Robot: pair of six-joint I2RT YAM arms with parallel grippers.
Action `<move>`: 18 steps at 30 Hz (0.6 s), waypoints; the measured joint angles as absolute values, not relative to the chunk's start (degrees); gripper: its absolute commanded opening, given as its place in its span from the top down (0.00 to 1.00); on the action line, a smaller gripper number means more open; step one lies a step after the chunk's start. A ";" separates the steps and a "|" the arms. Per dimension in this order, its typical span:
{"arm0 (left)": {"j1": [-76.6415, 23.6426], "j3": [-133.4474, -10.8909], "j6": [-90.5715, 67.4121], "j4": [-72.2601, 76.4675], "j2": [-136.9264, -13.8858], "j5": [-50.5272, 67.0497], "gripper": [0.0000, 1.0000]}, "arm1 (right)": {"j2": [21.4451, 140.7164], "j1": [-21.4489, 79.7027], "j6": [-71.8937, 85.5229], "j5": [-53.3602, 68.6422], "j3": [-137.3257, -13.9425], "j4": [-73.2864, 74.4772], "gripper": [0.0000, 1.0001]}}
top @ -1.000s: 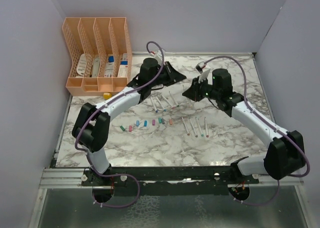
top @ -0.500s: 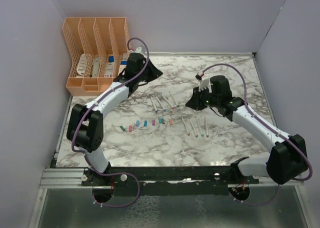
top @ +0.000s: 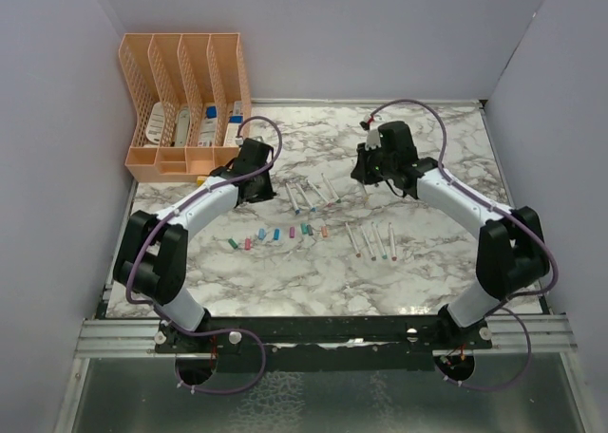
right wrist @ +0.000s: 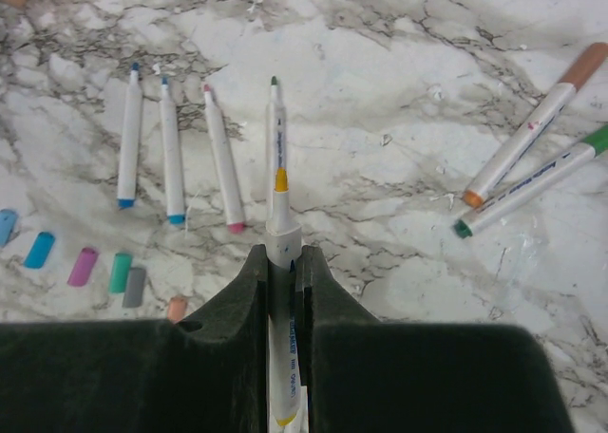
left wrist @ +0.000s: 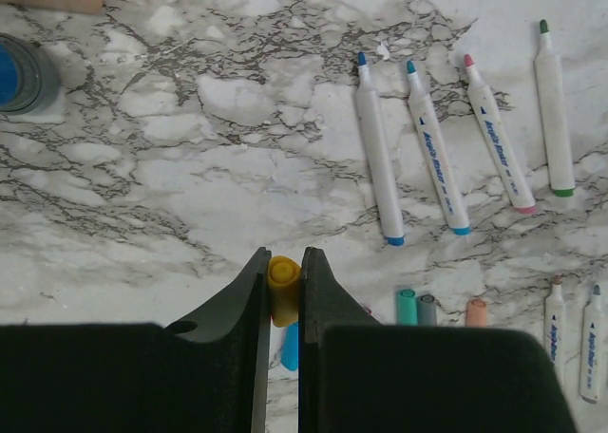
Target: Open the pen caps
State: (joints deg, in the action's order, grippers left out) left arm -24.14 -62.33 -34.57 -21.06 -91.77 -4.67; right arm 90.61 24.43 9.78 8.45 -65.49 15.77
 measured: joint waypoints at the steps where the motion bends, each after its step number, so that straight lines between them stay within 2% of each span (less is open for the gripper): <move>1: -24.14 -62.28 -34.09 -21.76 -91.83 -5.43 1.00 | 92.31 24.43 9.37 7.62 -66.67 15.75 0.99; 9: -24.14 -61.58 -33.06 -22.70 -93.60 -7.51 1.00 | 104.07 24.43 6.24 4.58 -73.95 15.00 0.99; 15: -24.14 -60.90 -32.56 -23.16 -95.57 -7.55 0.95 | 109.19 24.43 5.06 4.19 -74.89 14.52 0.99; 18: -24.14 -60.88 -32.49 -23.24 -96.14 -7.55 0.89 | 110.63 24.43 4.64 4.19 -74.94 13.80 0.99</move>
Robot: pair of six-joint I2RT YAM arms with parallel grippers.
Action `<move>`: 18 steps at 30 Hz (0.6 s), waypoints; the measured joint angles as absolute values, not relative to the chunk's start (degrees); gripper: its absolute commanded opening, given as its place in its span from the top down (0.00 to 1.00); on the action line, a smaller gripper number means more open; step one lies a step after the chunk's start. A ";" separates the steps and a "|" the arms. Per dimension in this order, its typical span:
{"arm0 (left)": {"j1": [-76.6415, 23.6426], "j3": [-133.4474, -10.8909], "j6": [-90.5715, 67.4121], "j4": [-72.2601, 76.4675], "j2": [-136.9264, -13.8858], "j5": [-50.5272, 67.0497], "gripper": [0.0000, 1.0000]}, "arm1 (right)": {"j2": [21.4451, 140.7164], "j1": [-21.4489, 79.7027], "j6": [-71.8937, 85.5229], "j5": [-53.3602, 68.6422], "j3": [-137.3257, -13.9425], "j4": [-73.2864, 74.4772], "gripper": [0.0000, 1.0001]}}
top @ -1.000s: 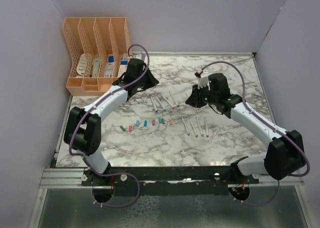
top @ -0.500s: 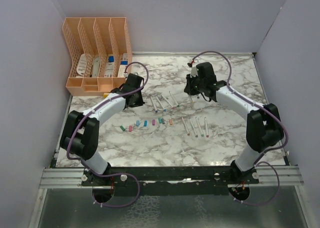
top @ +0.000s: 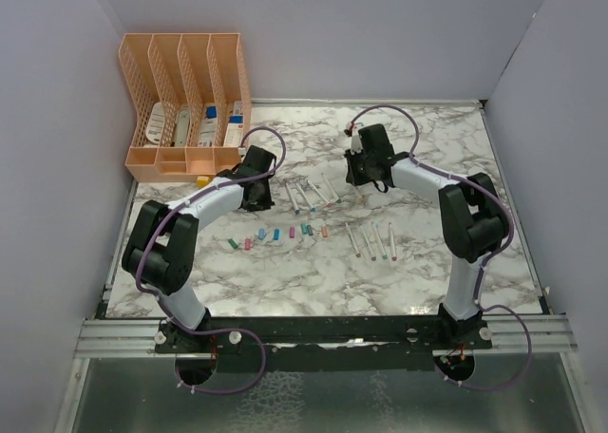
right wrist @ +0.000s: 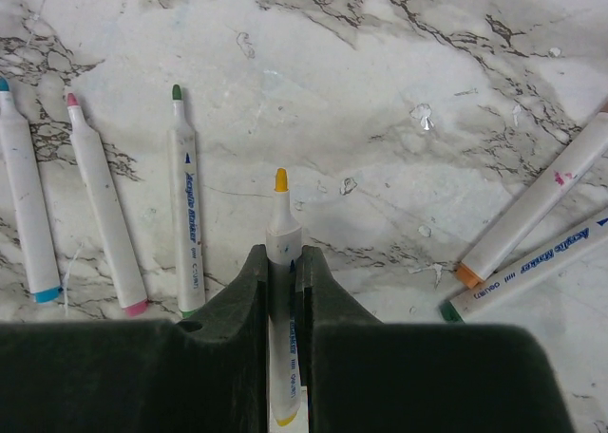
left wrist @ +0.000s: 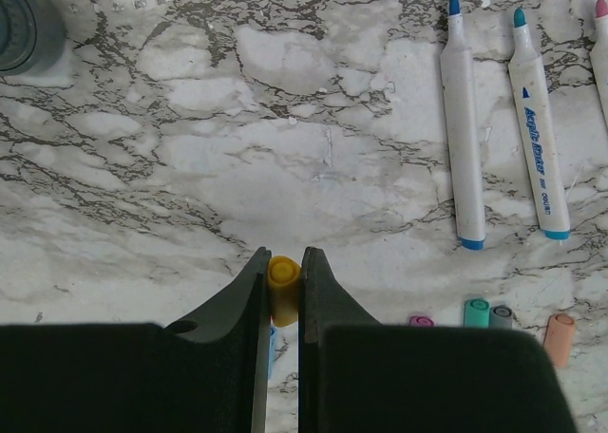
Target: Open the pen caps
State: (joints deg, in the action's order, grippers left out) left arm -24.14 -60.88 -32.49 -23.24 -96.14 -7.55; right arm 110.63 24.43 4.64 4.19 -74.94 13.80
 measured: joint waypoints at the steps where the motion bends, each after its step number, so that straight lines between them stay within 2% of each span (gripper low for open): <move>1: -24.14 -60.88 -32.47 -23.24 -96.25 -7.55 0.87 | 111.00 24.43 4.58 4.21 -74.96 13.61 0.99; 11: -24.14 -60.18 -32.36 -23.27 -97.95 -7.55 0.75 | 113.36 24.43 4.21 4.36 -75.92 12.67 0.99; 16: -24.14 -60.05 -32.36 -23.42 -99.00 -7.55 0.64 | 114.28 24.43 4.21 4.51 -75.92 12.40 0.99; 18: -24.14 -60.05 -32.36 -23.46 -99.00 -7.55 0.63 | 114.67 24.43 4.21 4.78 -76.12 12.40 0.98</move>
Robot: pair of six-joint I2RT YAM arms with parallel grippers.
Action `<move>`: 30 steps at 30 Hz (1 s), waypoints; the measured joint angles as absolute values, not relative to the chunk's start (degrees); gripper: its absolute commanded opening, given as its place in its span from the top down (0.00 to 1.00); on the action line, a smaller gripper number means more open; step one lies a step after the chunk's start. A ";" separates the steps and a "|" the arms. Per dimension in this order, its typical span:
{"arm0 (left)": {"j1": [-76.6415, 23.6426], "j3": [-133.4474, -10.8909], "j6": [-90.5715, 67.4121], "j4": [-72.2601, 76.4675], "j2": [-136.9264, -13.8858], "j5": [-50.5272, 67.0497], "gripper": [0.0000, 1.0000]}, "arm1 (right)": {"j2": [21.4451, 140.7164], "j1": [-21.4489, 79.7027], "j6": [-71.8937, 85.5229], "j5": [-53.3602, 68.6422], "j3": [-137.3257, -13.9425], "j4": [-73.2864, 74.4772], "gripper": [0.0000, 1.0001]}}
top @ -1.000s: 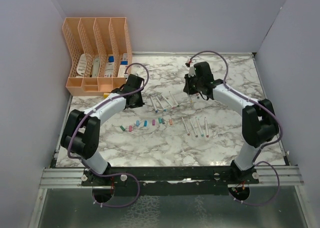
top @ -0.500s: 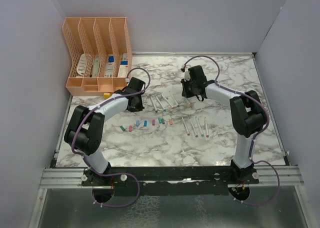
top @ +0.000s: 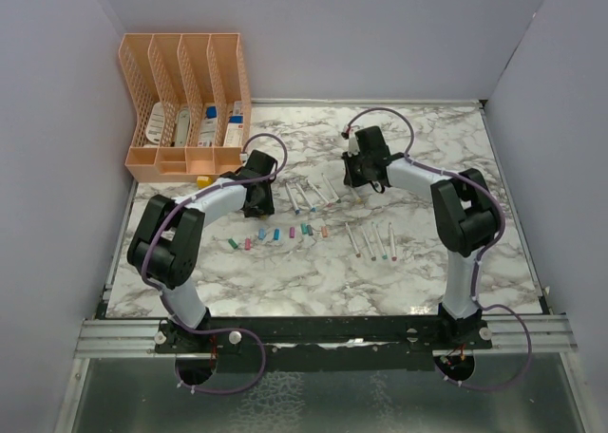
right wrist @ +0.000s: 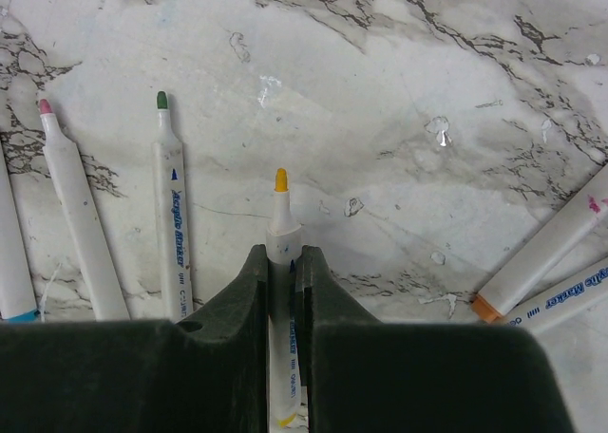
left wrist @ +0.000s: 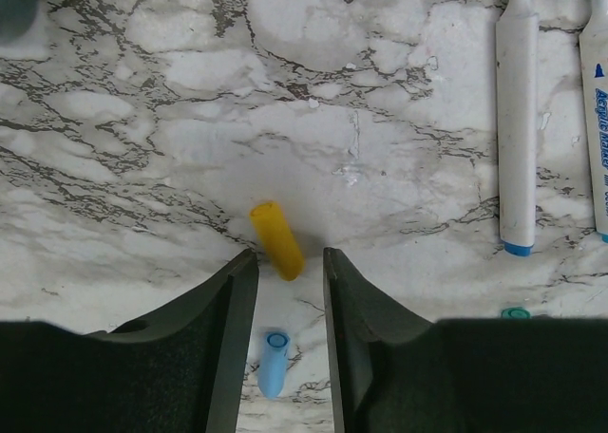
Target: Open the pen caps
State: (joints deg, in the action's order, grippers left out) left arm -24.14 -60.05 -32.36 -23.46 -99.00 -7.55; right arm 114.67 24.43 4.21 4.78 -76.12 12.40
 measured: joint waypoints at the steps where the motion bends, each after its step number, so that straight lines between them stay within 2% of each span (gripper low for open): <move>1: -24.14 -60.03 -32.38 -23.49 -99.00 -7.55 0.61 | 114.80 24.43 4.21 4.84 -76.27 12.40 0.98; 5: -24.14 -60.03 -32.40 -23.77 -98.89 -7.60 0.56 | 115.24 24.43 4.21 5.45 -77.01 12.38 0.97; 11: -24.14 -60.03 -32.64 -24.93 -93.58 -8.08 0.52 | 116.20 24.43 4.43 5.65 -78.48 12.47 0.74; 17: -24.14 -60.12 -32.84 -24.93 -84.40 -8.62 0.52 | 117.23 24.43 5.43 5.65 -79.46 12.45 0.65; 21: -24.14 -60.12 -32.93 -25.02 -81.32 -8.64 0.52 | 117.34 24.43 6.66 5.58 -79.66 12.47 0.46; 23: -24.14 -60.12 -33.28 -25.04 -80.31 -8.67 0.51 | 117.34 24.43 7.31 5.23 -79.85 12.43 0.40; 27: -24.14 -60.03 -33.91 -24.95 -78.13 -8.62 0.39 | 117.34 24.34 8.14 2.96 -82.13 13.41 0.36; 30: -24.14 -58.85 -34.35 -23.73 -75.57 -8.58 0.24 | 117.34 24.01 8.60 0.73 -87.05 15.64 0.32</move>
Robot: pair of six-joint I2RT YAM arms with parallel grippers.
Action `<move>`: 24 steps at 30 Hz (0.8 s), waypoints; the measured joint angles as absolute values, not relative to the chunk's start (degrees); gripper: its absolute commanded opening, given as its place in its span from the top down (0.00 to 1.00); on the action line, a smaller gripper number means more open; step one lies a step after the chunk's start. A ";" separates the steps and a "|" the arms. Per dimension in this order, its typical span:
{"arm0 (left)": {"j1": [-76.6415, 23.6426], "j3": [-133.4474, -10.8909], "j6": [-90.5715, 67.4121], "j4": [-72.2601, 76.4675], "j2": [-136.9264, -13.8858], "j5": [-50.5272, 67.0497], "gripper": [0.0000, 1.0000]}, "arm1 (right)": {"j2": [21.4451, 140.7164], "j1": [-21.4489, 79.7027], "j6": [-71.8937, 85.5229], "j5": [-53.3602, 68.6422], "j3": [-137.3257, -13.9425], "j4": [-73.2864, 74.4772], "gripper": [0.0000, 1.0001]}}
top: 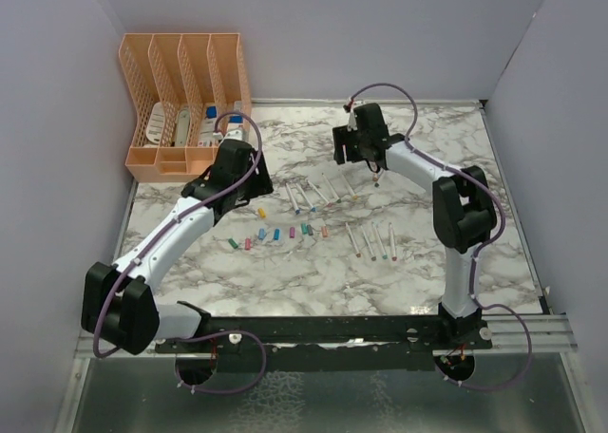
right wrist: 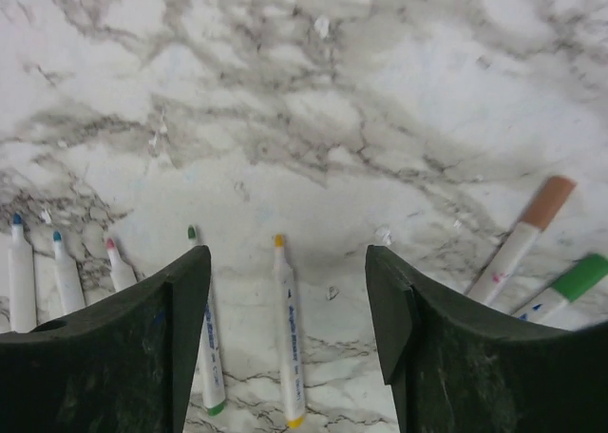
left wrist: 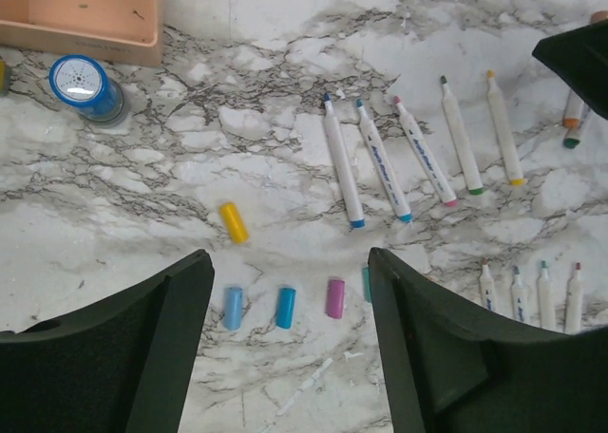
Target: Open the pen caps
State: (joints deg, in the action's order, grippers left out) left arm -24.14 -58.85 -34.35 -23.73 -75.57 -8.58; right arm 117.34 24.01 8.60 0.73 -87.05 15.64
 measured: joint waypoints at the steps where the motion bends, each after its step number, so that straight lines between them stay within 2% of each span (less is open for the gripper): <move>1: -24.14 -58.30 -34.46 -23.24 -74.70 -8.51 0.19 | 117.34 23.90 8.75 -0.03 -88.58 15.84 0.32; 3: -24.14 -57.04 -34.83 -21.82 -72.97 -8.16 0.02 | 117.34 23.38 8.95 -1.58 -91.37 16.23 0.32; 4: -24.14 -56.47 -35.03 -21.12 -72.31 -8.01 0.01 | 117.36 23.07 9.08 -2.22 -92.33 16.62 0.31; 11: -24.14 -54.85 -36.49 -16.91 -70.17 -5.17 0.01 | 123.50 18.55 10.04 -5.19 -102.78 23.09 0.31; 24: -24.14 -54.50 -37.06 -14.57 -69.80 -3.90 0.01 | 127.63 16.14 10.87 -6.17 -101.56 28.03 0.32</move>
